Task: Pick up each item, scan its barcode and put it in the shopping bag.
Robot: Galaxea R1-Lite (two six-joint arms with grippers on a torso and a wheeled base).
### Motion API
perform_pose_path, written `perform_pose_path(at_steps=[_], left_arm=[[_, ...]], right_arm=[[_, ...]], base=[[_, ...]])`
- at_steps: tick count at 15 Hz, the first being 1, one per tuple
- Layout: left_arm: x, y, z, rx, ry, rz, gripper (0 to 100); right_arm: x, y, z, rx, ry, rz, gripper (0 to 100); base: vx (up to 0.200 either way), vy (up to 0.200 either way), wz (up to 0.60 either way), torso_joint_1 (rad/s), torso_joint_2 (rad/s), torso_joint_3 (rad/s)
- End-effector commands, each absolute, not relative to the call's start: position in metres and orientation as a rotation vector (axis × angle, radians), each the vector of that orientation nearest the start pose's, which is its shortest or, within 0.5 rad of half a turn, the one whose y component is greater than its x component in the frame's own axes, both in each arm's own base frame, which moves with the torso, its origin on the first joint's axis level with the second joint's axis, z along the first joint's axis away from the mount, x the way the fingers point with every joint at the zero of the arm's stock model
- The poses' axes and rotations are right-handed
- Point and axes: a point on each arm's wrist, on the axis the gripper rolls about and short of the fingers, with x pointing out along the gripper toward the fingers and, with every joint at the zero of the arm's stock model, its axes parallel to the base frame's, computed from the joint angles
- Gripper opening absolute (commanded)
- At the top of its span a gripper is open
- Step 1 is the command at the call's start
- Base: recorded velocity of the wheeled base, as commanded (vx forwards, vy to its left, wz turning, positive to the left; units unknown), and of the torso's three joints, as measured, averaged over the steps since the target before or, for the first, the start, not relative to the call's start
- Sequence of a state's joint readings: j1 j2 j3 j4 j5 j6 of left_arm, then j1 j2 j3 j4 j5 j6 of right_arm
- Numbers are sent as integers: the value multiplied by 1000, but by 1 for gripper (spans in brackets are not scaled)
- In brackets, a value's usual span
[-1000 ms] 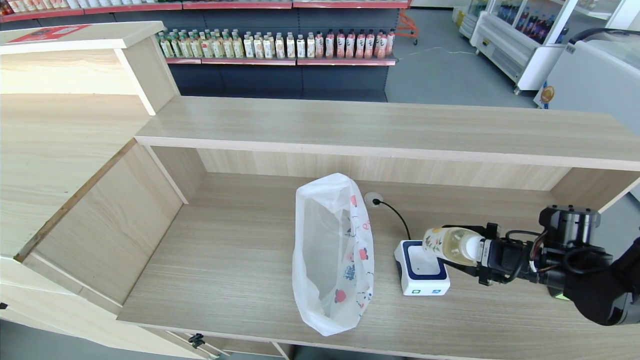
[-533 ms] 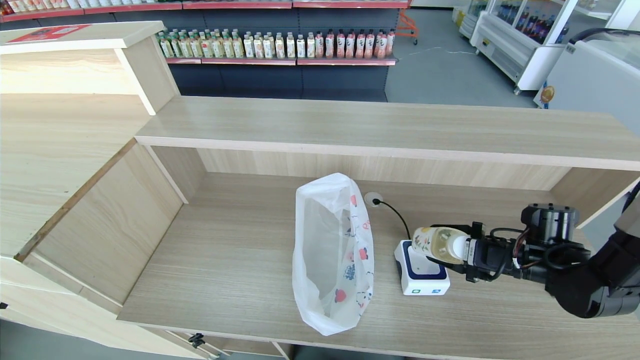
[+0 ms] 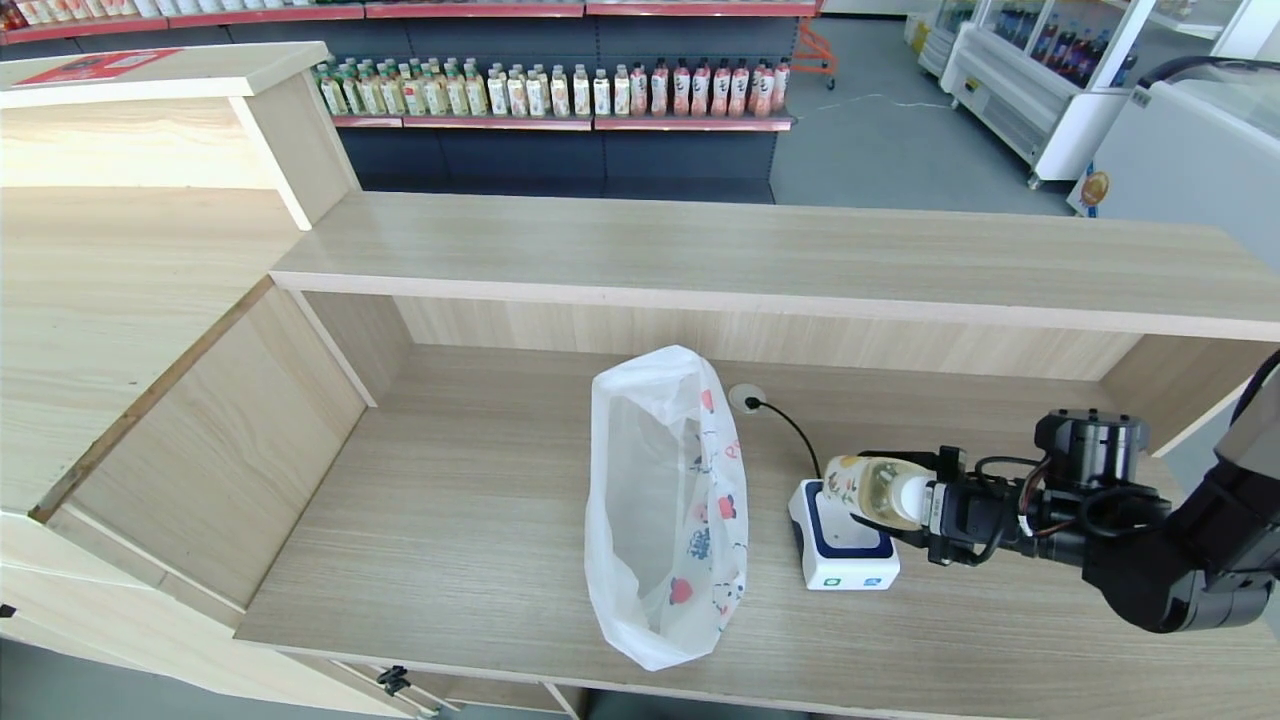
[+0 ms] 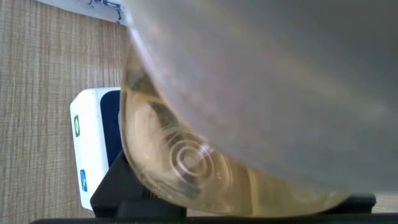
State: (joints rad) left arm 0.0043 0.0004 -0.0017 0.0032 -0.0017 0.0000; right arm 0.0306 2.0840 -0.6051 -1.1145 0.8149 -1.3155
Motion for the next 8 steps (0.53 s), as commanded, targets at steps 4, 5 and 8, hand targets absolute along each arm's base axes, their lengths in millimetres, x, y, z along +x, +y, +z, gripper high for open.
perform_pose_path(at_steps=[4, 5, 8], left_arm=[[-23, 0, 76, 0, 2, 3, 100], [-23, 0, 76, 0, 2, 3, 100], [-23, 0, 76, 0, 2, 3, 100]], right_arm=[[331, 27, 57, -1077, -246, 923, 0], [332, 27, 55, -1076, -244, 926, 0], [337, 29, 54, -1080, -254, 926, 0]], base=[[0, 0, 0, 0, 0, 0], [0, 0, 0, 0, 0, 0], [0, 0, 0, 0, 0, 0]])
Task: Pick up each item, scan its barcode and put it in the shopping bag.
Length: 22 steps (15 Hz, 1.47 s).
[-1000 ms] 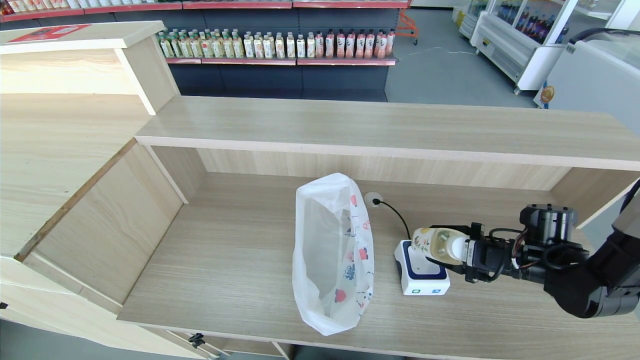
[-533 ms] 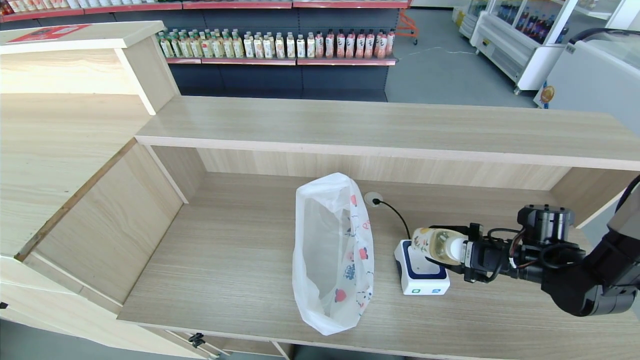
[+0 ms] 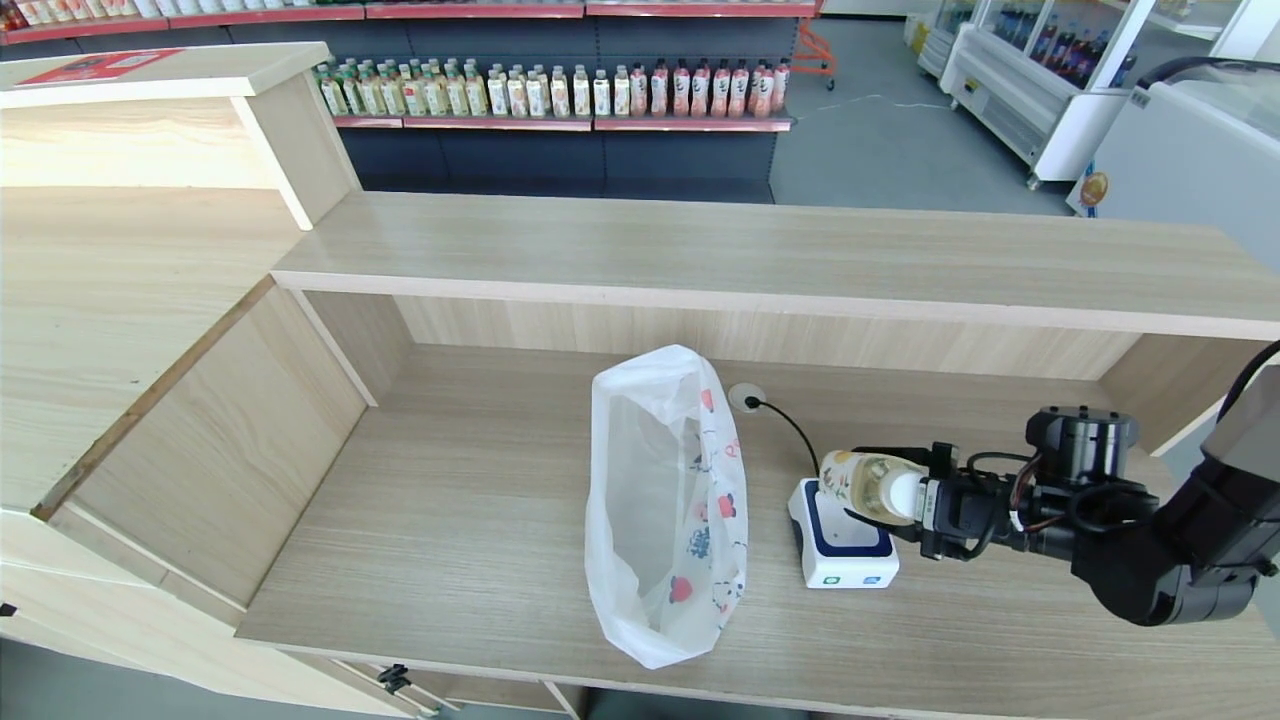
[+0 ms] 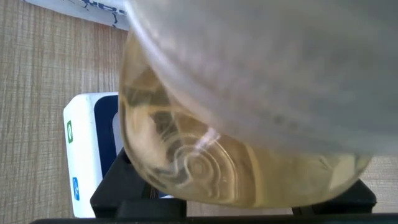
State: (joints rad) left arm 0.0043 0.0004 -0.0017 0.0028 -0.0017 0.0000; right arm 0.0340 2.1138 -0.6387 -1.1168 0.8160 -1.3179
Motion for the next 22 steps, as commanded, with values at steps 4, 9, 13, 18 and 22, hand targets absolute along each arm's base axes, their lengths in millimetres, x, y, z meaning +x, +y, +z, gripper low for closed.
perform_pose_path(at_steps=[4, 9, 13, 18, 22], left_arm=[[-23, 0, 76, 0, 2, 3, 100], [-23, 0, 76, 0, 2, 3, 100], [-23, 0, 76, 0, 2, 3, 100], [-23, 0, 76, 0, 2, 3, 100], [-23, 0, 76, 0, 2, 3, 100]], right_arm=[[337, 28, 55, -1081, -255, 923, 0], [335, 29, 69, -1091, -288, 904, 0], [278, 18, 157, -657, -194, 713, 0], [241, 27, 156, -177, 20, 602, 0], [233, 40, 161, 32, 75, 653, 0]], base=[[0, 0, 0, 0, 0, 0], [0, 0, 0, 0, 0, 0], [0, 0, 0, 0, 0, 0], [0, 0, 0, 0, 0, 0], [0, 0, 0, 0, 0, 0]])
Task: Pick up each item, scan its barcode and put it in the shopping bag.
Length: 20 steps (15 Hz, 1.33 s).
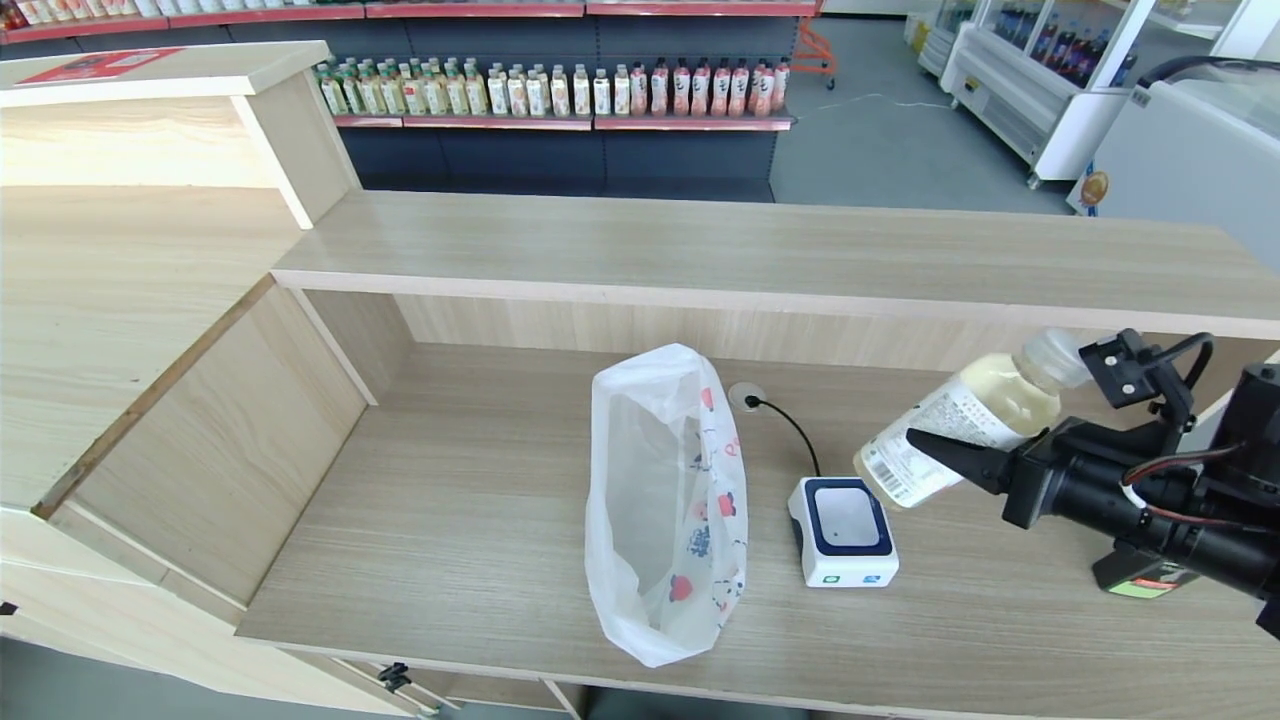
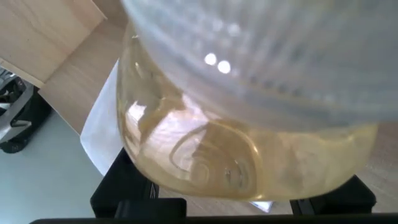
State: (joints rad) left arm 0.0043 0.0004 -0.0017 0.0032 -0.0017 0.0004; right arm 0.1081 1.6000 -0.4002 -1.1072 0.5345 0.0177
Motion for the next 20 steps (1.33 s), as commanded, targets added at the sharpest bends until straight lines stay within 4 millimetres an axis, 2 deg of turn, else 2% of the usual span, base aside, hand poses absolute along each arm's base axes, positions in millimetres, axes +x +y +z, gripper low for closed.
perform_pose_path(at_steps=[1, 6, 10, 14, 17, 20], left_arm=[[-23, 0, 76, 0, 2, 3, 100], [-23, 0, 76, 2, 2, 3, 100], [-23, 0, 76, 2, 2, 3, 100], [-23, 0, 76, -2, 2, 3, 100], [-23, 0, 76, -2, 2, 3, 100], [-23, 0, 76, 0, 2, 3, 100]], right_arm=[[233, 41, 160, 37, 81, 662, 0], [228, 58, 159, 75, 100, 738, 0], [228, 61, 158, 76, 107, 745, 0], [232, 63, 154, 78, 123, 751, 0], [238, 71, 144, 73, 156, 773, 0], [254, 77, 131, 59, 193, 782, 0]], base=[[0, 0, 0, 0, 0, 0], [0, 0, 0, 0, 0, 0], [0, 0, 0, 0, 0, 0], [0, 200, 0, 4, 4, 0], [0, 200, 0, 2, 1, 6], [0, 0, 0, 0, 0, 0]])
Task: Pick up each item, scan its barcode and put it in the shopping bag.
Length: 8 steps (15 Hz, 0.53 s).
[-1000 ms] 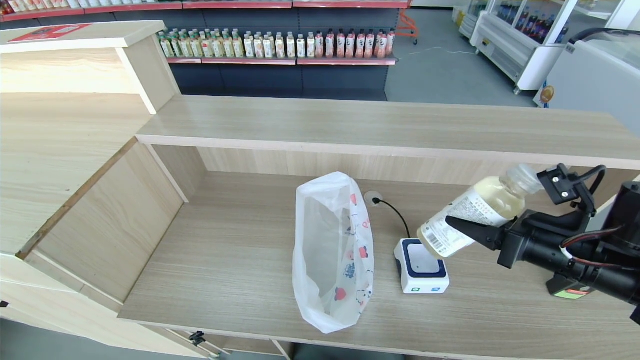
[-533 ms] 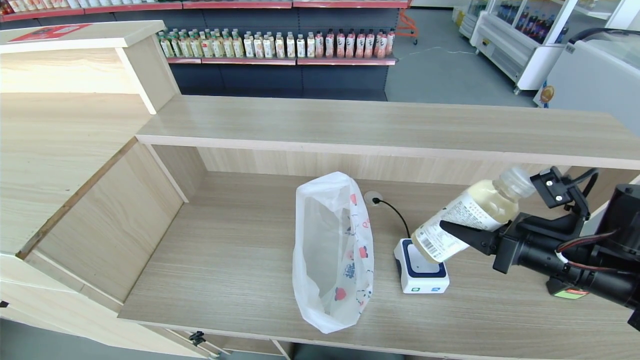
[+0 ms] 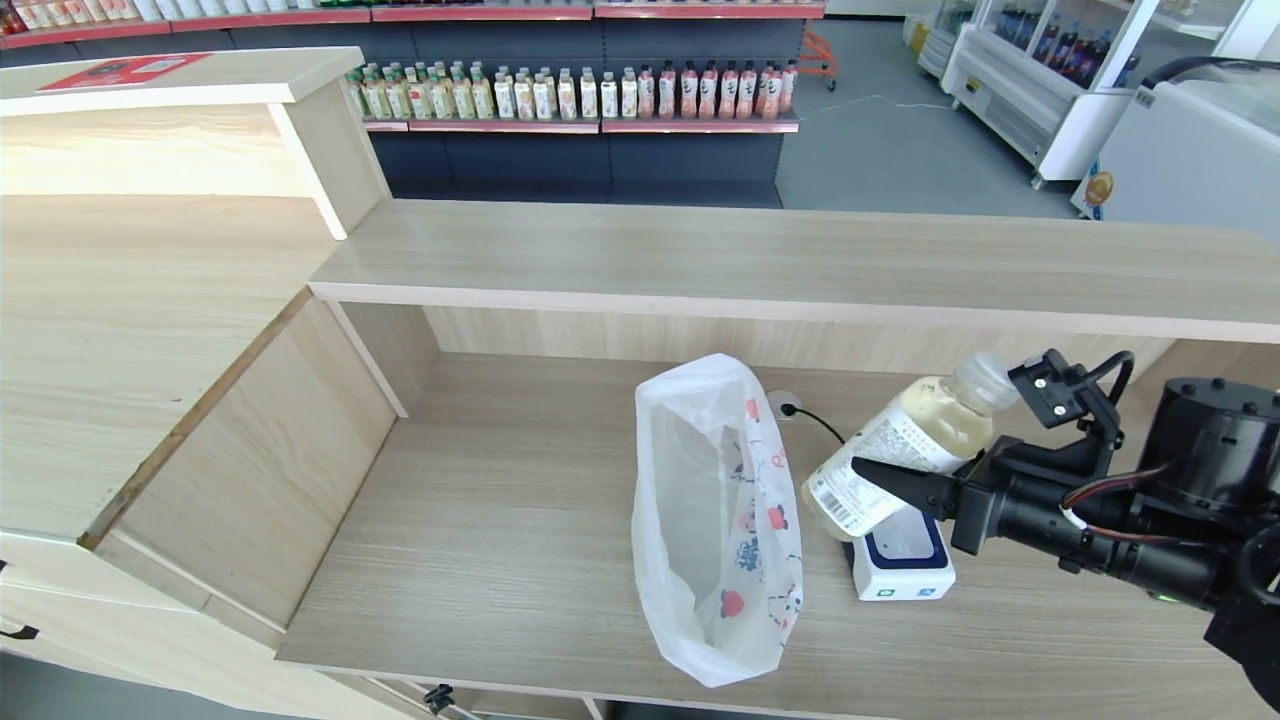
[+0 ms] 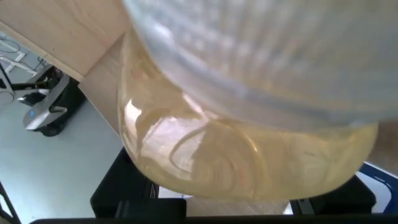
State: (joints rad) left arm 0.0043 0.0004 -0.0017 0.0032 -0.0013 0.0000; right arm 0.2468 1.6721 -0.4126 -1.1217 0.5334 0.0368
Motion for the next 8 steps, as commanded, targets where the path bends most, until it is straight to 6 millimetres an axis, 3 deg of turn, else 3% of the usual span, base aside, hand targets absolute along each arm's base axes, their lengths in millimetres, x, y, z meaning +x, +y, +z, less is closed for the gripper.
perform_pose_path(at_steps=[1, 8], left_arm=[[-23, 0, 76, 0, 2, 3, 100], [-23, 0, 76, 0, 2, 3, 100]], right_arm=[[260, 81, 126, 58, 201, 788, 0], [297, 101, 56, 25, 149, 819, 0]], base=[[0, 0, 0, 0, 0, 0], [0, 0, 0, 0, 0, 0]])
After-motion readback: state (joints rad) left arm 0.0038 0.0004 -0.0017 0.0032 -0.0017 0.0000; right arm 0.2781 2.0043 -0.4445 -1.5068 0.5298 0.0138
